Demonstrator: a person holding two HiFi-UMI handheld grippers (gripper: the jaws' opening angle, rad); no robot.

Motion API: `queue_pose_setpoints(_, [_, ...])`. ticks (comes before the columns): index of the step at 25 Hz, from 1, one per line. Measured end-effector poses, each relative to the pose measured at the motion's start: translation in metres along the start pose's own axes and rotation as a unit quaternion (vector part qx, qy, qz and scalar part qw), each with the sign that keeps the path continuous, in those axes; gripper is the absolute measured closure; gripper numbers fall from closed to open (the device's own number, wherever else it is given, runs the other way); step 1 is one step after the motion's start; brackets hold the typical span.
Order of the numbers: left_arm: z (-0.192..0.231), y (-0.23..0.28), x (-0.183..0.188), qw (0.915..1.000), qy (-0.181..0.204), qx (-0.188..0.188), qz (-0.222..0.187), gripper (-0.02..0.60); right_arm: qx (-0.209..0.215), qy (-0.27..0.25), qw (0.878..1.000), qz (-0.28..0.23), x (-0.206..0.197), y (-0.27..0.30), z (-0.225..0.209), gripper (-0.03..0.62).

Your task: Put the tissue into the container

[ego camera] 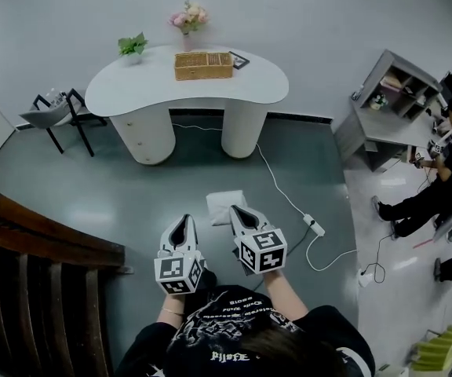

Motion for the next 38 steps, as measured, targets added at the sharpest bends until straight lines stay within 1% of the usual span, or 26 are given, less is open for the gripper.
queue_pose_setpoints(8, [0.063,0.048,0.034,0.9999,0.002,-0.013,0.006,0.555,-0.026,-0.002,1.0,0.001,0.04,0.064,0.007,0.571])
queue_pose_setpoints(14, [0.103,0.07,0.049,0.9996,0.009,-0.024,0.011,0.555,-0.04,-0.007,0.999,0.004,0.054,0.103,0.02,0.572])
queue_pose_setpoints(18, [0.119,0.081,0.056,0.9994,0.009,-0.029,0.015,0.555,-0.042,-0.003,0.999,0.005,0.061,0.118,0.025,0.571])
queue_pose_setpoints(24, [0.131,0.097,0.06,0.9987,0.01,-0.044,0.023,0.555,-0.049,0.004,0.999,0.013,0.068,0.138,0.022,0.571])
queue_pose_setpoints(27, [0.139,0.103,0.061,0.9991,0.006,-0.035,0.021,0.555,-0.04,-0.008,0.999,0.023,0.073,0.156,0.021,0.571])
queue_pose_setpoints(32, [0.145,0.121,0.062,0.9999,0.002,0.0,0.015,0.555,-0.025,-0.028,0.999,0.025,0.085,0.184,0.005,0.572])
queue_pose_setpoints(38, [0.16,0.166,0.076,0.9993,-0.009,0.035,0.013,0.555,0.003,-0.045,0.999,0.029,0.114,0.234,-0.021,0.572])
Point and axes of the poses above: the fingertips, and each gripper's own axes: y forward along the fingers, z to its left, x out of its top, the point moved 9 cm from there along -y, backward along the fingers, and after that the axes turned 6 degrees about z, right-handed, at the moved point
